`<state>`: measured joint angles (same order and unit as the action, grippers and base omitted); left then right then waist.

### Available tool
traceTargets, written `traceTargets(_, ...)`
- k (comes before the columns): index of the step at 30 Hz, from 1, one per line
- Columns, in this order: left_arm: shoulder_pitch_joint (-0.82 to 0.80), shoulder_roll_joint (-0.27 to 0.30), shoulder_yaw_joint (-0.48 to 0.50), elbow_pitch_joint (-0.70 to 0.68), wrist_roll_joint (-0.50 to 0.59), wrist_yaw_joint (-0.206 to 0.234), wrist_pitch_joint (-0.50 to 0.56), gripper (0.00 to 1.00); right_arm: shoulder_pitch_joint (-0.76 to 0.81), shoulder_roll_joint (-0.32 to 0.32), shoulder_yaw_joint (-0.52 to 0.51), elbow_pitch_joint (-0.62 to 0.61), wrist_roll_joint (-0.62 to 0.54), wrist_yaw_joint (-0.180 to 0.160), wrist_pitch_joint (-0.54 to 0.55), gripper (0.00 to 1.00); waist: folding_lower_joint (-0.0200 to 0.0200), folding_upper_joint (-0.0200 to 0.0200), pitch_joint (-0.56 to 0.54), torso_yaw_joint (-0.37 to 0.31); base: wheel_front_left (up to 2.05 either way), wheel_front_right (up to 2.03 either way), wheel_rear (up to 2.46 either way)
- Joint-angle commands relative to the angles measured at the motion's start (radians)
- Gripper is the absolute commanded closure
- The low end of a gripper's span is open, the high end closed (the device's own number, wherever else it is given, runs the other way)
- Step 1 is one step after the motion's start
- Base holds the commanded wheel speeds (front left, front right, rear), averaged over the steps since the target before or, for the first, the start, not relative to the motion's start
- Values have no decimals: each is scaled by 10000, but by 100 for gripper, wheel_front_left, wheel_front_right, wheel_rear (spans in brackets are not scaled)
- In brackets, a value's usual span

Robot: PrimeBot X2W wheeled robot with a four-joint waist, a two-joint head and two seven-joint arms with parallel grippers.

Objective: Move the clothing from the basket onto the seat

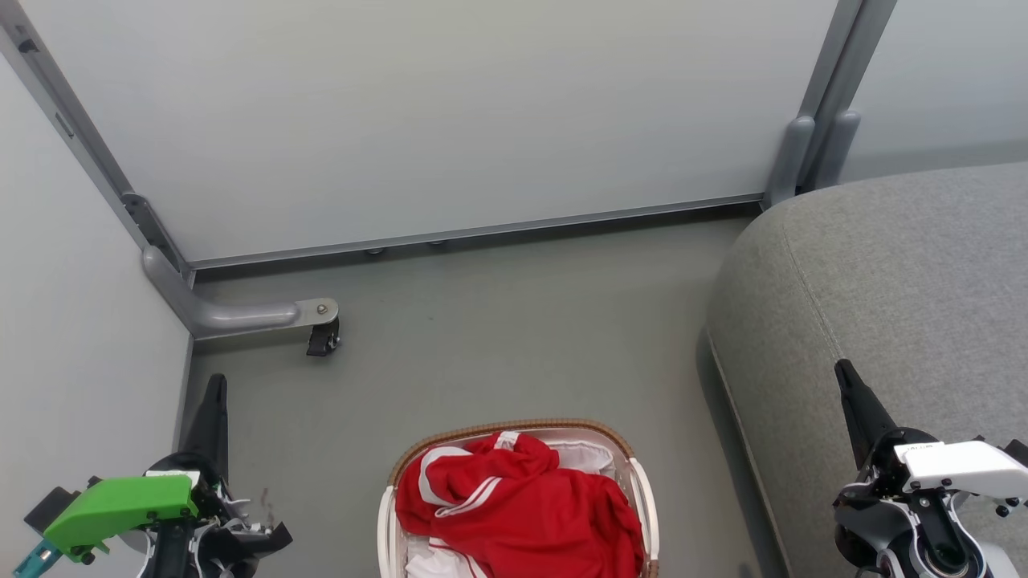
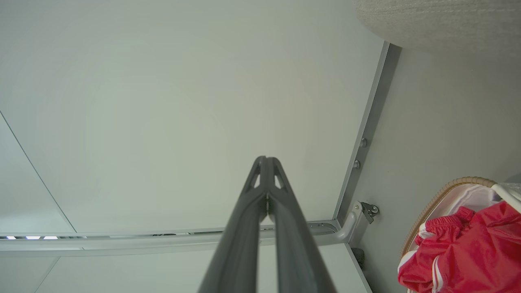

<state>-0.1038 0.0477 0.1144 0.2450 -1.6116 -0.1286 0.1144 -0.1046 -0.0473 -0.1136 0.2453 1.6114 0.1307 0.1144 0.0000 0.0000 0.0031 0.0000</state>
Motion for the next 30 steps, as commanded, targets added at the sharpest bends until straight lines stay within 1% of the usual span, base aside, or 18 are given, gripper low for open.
traceTargets(1, -105, 53, 4, -14, -27, -44, 21, 100, -73, -61, -17, -28, 32, 0, 22, 100, 0, 0, 0, 0, 0, 0, 0)
traceTargets(30, -106, 53, 4, -13, -27, -44, 21, 100, -73, -61, -17, -28, 32, 0, 22, 100, 0, 0, 0, 0, 0, 0, 0)
